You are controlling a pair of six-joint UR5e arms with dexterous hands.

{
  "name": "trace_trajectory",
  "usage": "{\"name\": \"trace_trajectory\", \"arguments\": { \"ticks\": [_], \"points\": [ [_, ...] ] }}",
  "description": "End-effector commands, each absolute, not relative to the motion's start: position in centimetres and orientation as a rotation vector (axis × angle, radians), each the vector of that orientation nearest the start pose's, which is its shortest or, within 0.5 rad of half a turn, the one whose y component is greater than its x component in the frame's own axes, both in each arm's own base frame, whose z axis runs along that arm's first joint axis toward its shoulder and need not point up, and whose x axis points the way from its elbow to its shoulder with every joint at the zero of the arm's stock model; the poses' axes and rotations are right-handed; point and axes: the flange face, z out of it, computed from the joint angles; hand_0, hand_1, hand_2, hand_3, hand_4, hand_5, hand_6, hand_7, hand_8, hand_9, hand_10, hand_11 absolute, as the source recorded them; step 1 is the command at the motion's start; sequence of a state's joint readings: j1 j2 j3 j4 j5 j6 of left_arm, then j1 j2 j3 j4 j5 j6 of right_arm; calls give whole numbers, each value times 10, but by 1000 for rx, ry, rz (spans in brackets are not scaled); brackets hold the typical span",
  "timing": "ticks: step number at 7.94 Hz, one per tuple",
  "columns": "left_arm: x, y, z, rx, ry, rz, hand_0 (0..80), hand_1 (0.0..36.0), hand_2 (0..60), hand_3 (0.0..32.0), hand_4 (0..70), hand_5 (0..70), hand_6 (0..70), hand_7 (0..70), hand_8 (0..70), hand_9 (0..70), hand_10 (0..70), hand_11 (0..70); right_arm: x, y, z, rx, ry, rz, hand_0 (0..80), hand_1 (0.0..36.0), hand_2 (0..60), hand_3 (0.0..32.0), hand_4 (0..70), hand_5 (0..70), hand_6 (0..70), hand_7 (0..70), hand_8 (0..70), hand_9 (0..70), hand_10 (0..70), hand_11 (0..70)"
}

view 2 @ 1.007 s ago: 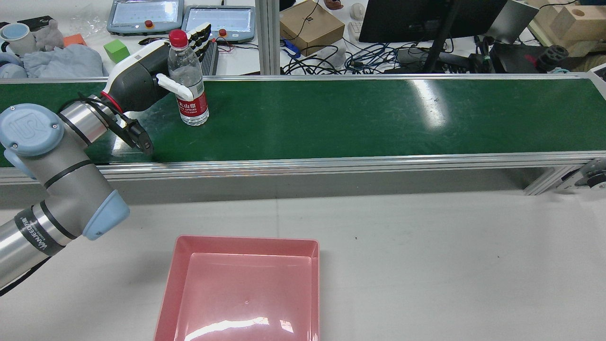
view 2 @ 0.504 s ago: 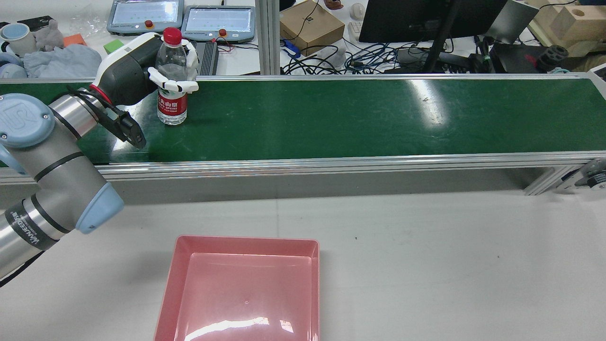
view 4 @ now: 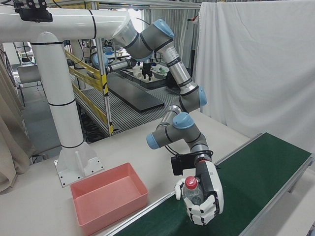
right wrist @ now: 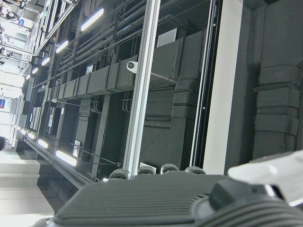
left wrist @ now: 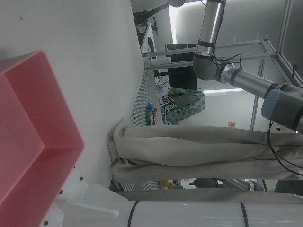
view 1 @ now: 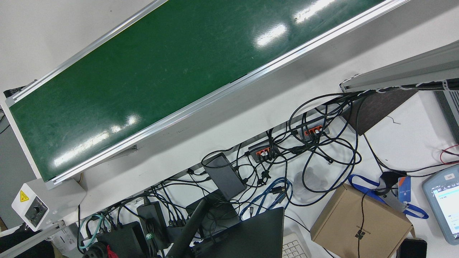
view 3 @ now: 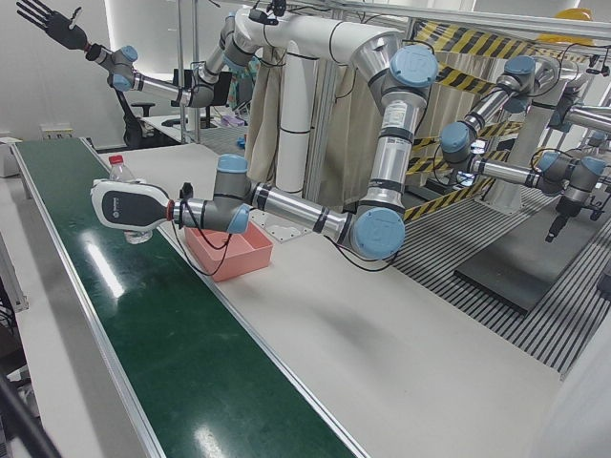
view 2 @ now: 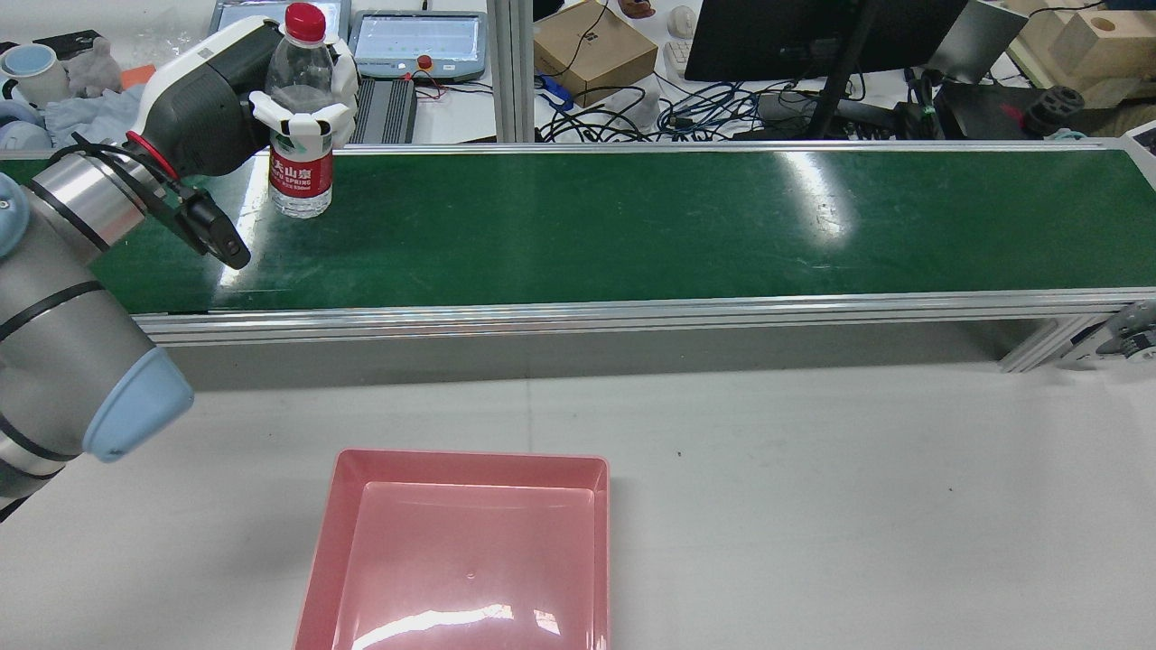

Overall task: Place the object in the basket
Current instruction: 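Carry the held bottle toward the robot over the pink tray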

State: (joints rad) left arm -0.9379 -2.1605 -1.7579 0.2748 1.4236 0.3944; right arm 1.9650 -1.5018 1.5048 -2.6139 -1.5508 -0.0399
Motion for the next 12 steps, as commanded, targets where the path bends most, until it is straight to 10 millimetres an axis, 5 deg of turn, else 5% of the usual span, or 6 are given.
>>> {"name": "trace_trajectory", "arguments": {
  "ticks": [1,3,6,9,11,12],
  "points": [
    [239,-523,253,-257,2416,-1270,572,222,596,0,566,689,700,696,700,700,559,700,339,-463,621,-568,2508,-1445,0,0,0,0,0,0,0,0,0,0,0,0],
    [267,-452,240,-399,2385,-1190,583,235,582,0,517,647,657,648,700,700,554,700,339,-463,621,-566,2507,-1444,0,0,0,0,0,0,0,0,0,0,0,0],
    [328,-401,232,-527,2329,-1100,611,250,532,0,468,608,587,589,700,700,529,700,339,-463,621,-569,2506,-1444,0,0,0,0,0,0,0,0,0,0,0,0],
    [365,-369,233,-493,2306,-1114,625,242,457,0,483,600,565,572,700,700,490,700,339,-463,621,-569,2506,-1444,0,0,0,0,0,0,0,0,0,0,0,0],
    [363,-364,234,-490,2307,-1115,620,235,416,0,457,562,525,536,700,700,476,682,339,-463,621,-568,2508,-1445,0,0,0,0,0,0,0,0,0,0,0,0],
    [362,-364,236,-488,2302,-1117,627,216,287,0,439,526,477,507,679,700,456,653,339,-463,622,-569,2505,-1446,0,0,0,0,0,0,0,0,0,0,0,0]
  ]
}}
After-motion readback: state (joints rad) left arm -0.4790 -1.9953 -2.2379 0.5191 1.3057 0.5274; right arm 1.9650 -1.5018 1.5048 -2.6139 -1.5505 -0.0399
